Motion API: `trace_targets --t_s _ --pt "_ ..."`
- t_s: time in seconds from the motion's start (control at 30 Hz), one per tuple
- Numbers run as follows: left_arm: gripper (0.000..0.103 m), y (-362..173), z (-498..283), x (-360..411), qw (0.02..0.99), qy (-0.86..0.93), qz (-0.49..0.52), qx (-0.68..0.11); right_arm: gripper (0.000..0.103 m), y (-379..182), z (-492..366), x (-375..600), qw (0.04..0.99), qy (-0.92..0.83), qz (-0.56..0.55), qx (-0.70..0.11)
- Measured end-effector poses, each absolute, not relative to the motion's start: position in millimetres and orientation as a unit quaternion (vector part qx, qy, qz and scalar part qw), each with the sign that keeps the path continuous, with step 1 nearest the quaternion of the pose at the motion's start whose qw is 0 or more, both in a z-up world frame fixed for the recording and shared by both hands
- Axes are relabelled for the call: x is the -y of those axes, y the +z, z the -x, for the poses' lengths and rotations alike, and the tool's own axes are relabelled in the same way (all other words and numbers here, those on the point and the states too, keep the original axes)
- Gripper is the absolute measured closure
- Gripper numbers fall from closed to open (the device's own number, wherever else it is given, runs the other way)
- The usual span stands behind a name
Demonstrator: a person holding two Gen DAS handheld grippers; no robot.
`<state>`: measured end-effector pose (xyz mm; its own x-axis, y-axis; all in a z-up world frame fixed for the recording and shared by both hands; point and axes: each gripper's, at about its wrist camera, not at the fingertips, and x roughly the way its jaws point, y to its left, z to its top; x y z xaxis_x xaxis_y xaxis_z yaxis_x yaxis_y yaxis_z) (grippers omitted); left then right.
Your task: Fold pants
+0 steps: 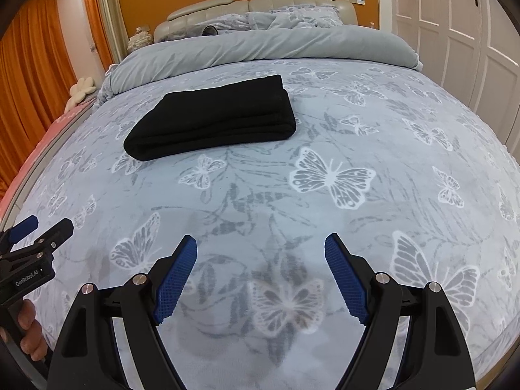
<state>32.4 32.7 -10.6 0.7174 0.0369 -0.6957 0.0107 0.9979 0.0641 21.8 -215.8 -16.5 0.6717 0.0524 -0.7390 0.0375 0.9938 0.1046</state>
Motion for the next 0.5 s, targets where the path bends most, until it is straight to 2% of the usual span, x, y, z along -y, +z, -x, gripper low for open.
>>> trace_targets --t_s 0.5 --pt "0.005 -8.8 -29.9 -34.9 0.932 0.017 -0.026 -0.362 0.024 -17.5 -22.2 208.5 0.911 0.007 -0.051 -0.408"
